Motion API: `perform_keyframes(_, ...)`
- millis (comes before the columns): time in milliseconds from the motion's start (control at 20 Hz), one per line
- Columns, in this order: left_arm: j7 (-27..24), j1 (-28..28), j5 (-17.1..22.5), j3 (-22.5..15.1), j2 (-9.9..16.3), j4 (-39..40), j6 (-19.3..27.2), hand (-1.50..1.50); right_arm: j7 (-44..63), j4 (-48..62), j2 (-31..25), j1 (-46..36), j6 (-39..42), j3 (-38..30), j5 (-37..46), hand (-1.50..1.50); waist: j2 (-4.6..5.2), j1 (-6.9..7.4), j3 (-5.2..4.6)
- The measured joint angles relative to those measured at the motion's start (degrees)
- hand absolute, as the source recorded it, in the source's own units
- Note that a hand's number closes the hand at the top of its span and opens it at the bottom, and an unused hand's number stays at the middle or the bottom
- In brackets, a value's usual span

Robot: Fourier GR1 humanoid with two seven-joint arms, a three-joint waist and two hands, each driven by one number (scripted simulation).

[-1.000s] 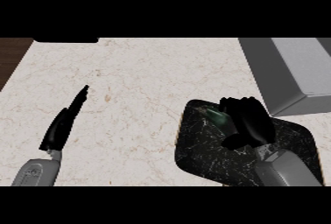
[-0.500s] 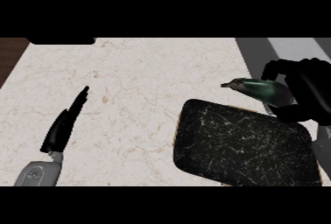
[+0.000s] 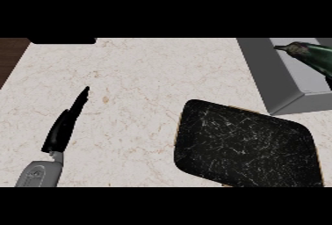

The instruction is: Pick the eggplant from the tray and place it in the cardboard box

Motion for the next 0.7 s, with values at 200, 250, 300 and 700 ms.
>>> perform_keyframes(200,0.55,-0.34,-0.08,0.13,-0.33,-0.61,-0.48,0.0,-3.0,7.98,-2.21,-2.41,-1.63,-3.9,-0.09,1.5,0.06,0.26,0.01)
perform_keyframes(250,0.84,-1.17,0.01,0.42,-0.21,-0.13,-0.74,0.0,-3.63,10.79,-2.88,-3.82,-2.07,-4.22,0.37,1.5,0.11,0.36,0.02)
perform_keyframes(300,0.8,-1.52,0.06,0.72,-0.02,0.19,-1.03,0.0,-4.38,13.1,-3.45,-4.77,-2.33,-4.65,0.54,1.5,0.12,0.4,0.02)
perform_keyframes(700,0.39,-1.0,-1.16,0.04,-1.11,-0.37,-0.89,0.0,-13.67,35.8,-8.23,-10.17,-8.25,-5.85,4.59,1.5,0.33,1.08,0.04)
